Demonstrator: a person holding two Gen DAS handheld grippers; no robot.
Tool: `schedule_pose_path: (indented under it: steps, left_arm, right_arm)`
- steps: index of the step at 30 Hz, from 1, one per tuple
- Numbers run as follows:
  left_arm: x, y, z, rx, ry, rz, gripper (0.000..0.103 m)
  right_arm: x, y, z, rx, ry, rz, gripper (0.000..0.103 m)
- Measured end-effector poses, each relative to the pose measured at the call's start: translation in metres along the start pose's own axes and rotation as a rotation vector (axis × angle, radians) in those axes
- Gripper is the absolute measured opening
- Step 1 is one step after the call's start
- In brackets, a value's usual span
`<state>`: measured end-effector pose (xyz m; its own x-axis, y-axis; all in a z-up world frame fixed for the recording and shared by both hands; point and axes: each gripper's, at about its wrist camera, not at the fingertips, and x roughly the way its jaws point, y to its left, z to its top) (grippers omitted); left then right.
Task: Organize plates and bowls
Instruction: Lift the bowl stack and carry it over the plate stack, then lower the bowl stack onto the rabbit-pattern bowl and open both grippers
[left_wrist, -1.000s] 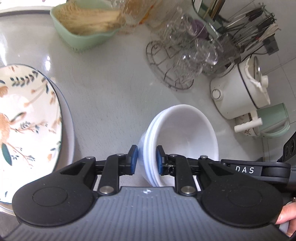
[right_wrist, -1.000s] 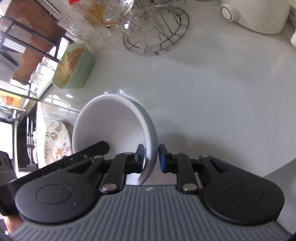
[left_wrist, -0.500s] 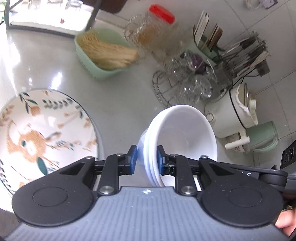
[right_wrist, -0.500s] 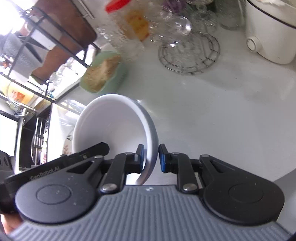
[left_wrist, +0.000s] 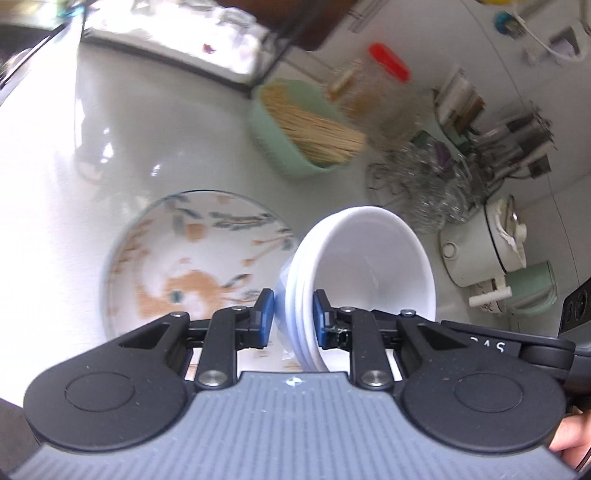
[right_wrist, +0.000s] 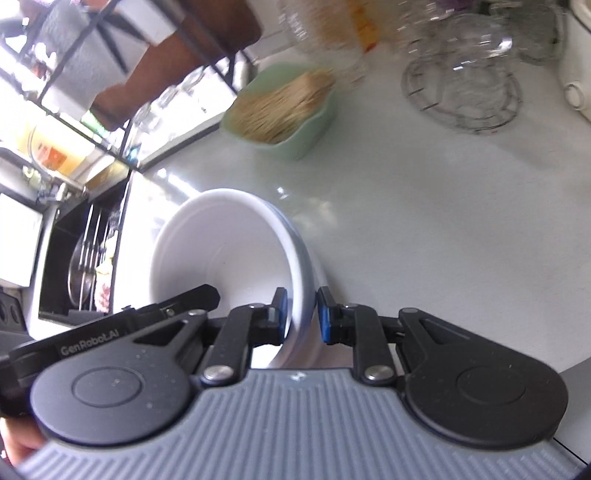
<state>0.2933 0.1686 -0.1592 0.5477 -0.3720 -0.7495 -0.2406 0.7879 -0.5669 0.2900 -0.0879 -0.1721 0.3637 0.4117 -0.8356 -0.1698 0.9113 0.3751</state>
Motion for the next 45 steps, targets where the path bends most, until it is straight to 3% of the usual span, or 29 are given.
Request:
schedule_pose_path:
  steps: [9,14,18,22,25,34,38,45]
  left_arm:
    - [0.004,0.051,0.015,-0.044,0.030,0.036,0.025]
    - [0.008,0.052,0.020,-0.027,0.033,0.046,0.025]
    - [0.013,0.049,0.019,-0.017,0.051,0.060,0.025]
    - [0.009,0.053,0.023,-0.050,0.073,0.106,0.027]
    - [-0.006,0.052,0.026,-0.029,0.044,0.118,0.040]
    - [-0.053,0.019,0.010,0.072,-0.042,0.158,0.041]
    - [-0.078,-0.005,-0.008,0.114,-0.096,0.185,0.041]
    - [-0.120,-0.045,-0.049,0.128,-0.179,0.193,0.041]
  right_arm:
    - [0.042,0.039,0.000,-0.052,0.045,-0.017,0.021]
    - [0.053,0.043,0.005,-0.030,0.081,-0.040,0.022]
    - [0.049,0.054,0.005,-0.089,0.037,-0.094,0.022]
    - [0.048,0.048,0.005,-0.085,0.027,-0.090,0.023]
    - [0.038,0.044,0.008,-0.082,-0.010,-0.077,0.027]
    - [-0.031,0.043,0.007,-0.127,-0.142,-0.036,0.027]
    - [-0.073,0.034,-0.012,-0.142,-0.207,-0.048,0.027]
    - [-0.130,0.022,-0.047,-0.200,-0.280,0.010,0.027]
